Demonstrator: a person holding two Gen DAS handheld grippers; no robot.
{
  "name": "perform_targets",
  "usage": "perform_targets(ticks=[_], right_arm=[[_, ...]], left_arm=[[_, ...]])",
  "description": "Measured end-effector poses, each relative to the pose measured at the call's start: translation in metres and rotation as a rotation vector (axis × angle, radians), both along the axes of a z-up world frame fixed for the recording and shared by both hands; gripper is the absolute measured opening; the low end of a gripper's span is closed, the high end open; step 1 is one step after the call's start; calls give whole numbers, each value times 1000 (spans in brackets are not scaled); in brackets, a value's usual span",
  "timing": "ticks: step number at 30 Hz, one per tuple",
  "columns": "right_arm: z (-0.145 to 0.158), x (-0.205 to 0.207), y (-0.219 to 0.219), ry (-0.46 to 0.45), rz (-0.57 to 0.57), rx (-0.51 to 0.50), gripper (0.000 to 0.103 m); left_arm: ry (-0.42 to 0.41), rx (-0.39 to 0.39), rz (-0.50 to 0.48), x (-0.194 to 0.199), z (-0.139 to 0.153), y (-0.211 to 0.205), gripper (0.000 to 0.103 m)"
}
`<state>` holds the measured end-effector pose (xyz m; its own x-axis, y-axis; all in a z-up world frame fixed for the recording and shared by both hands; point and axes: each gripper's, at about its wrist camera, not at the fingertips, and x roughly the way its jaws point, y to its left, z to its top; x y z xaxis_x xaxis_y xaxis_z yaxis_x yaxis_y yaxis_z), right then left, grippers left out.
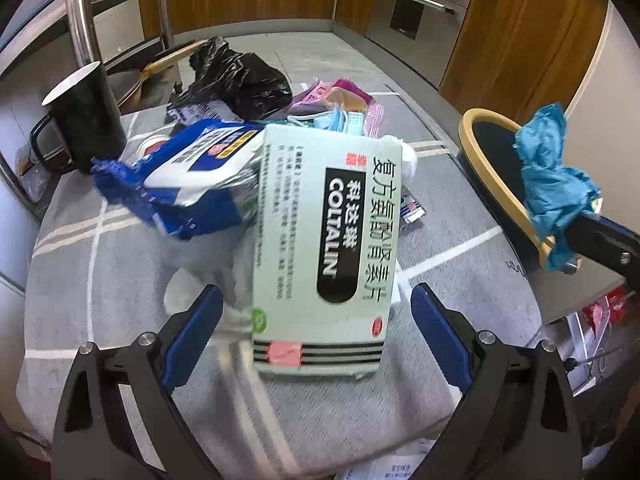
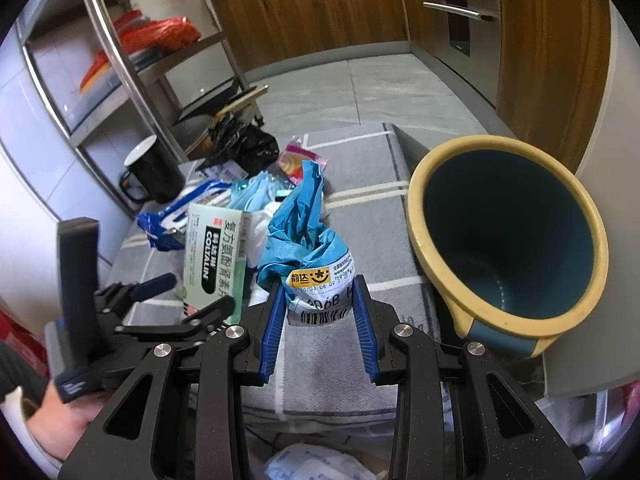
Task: Collect trash
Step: 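Grasp the green-white COLTALIN box with the left gripper while the right gripper holds the bottle, then carry the box and the bottle over the teal bin with both grippers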
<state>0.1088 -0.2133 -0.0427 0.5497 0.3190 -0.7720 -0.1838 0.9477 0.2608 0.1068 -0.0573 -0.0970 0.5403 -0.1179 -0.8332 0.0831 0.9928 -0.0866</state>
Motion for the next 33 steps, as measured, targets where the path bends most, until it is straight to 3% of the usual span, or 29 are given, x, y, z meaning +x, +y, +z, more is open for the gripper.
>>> perform_targets(ticks=[3,5,7,22,33], right_arm=[[3,-1,-4,-9,-11,15,35],[5,-2,-7,-14,-15,25,35],[6,-4,-11,-17,-18,32,35],[13,-7,-19,-36,-35,56,35],[26,-15,-44,-72,-81,83,35]], left_arm=[[1,18,1,5,-7,-3,91],[13,8,2,8,-12,-3,78],[21,5,3,8,-15,-3,73],[-31,-23,-34,-19,15,-7,71],[-67,-107,-48,-34,49,-8,71]])
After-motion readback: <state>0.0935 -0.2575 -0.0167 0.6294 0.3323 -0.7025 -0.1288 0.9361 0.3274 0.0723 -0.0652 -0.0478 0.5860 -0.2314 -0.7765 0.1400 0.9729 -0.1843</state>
